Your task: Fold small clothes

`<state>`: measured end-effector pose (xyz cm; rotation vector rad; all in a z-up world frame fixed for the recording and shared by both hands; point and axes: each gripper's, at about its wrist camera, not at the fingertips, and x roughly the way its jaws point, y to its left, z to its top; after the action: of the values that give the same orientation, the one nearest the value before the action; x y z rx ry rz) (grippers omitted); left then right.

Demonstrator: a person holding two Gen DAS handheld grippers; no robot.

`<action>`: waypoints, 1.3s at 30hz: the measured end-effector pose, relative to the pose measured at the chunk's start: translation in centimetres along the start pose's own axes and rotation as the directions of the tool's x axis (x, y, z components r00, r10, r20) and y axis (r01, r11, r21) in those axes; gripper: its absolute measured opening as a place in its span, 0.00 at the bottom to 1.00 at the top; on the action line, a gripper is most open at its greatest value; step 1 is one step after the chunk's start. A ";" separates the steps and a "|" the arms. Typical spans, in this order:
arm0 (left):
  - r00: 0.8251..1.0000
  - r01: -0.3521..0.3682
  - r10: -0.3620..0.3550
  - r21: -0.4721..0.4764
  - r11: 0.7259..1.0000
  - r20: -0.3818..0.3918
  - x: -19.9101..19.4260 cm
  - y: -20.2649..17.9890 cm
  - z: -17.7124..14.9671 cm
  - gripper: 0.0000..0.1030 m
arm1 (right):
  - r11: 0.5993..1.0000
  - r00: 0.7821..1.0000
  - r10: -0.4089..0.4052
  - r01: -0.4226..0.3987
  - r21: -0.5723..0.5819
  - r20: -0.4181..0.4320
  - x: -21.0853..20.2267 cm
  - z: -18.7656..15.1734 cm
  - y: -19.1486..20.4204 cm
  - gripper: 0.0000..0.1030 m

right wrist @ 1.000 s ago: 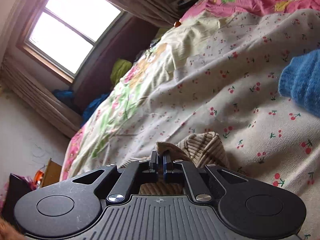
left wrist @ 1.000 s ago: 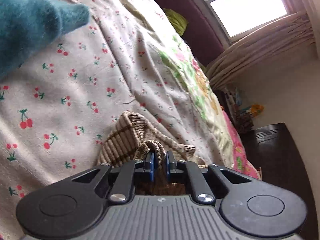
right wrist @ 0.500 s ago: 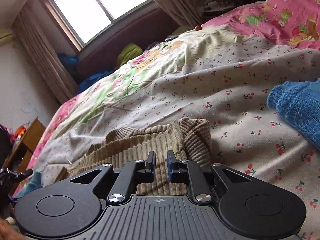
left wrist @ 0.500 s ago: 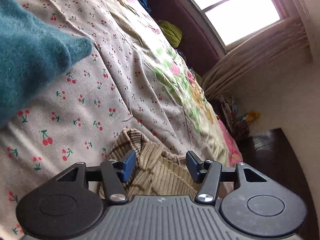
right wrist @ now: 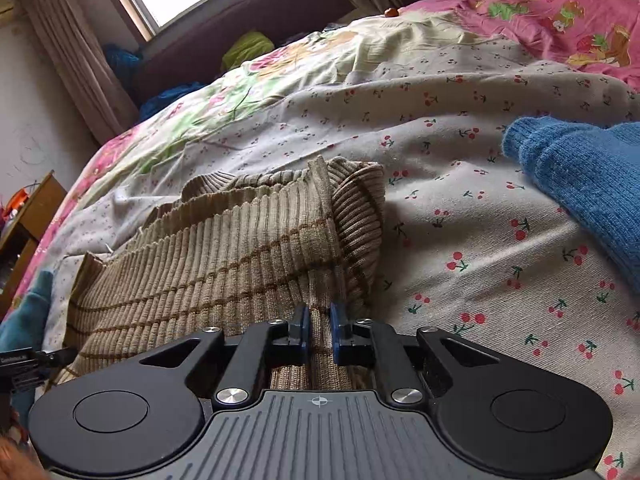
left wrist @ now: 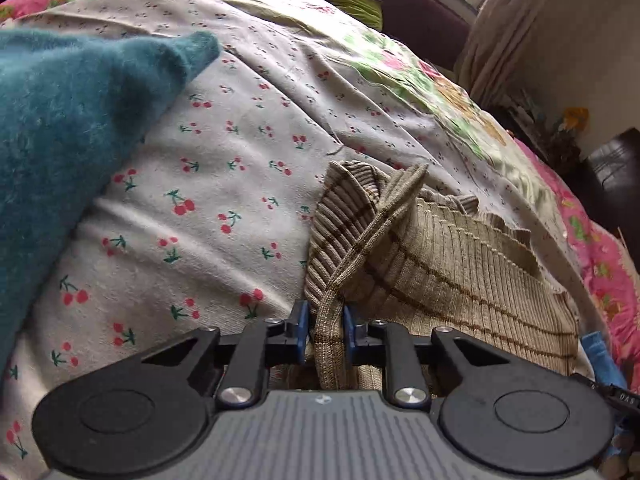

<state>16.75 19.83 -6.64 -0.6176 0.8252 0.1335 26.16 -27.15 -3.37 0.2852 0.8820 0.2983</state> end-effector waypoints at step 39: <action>0.991 0.104 -0.116 0.156 0.982 0.069 -2.5 -4.3 -1.4 0.38 | 0.755 0.975 0.160 -0.221 -0.618 -0.154 9.2 5.7 16.8 0.02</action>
<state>15.65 15.84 -3.58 -0.5091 0.7172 -0.0064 33.87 -8.95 -0.35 -0.2777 0.7929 0.7872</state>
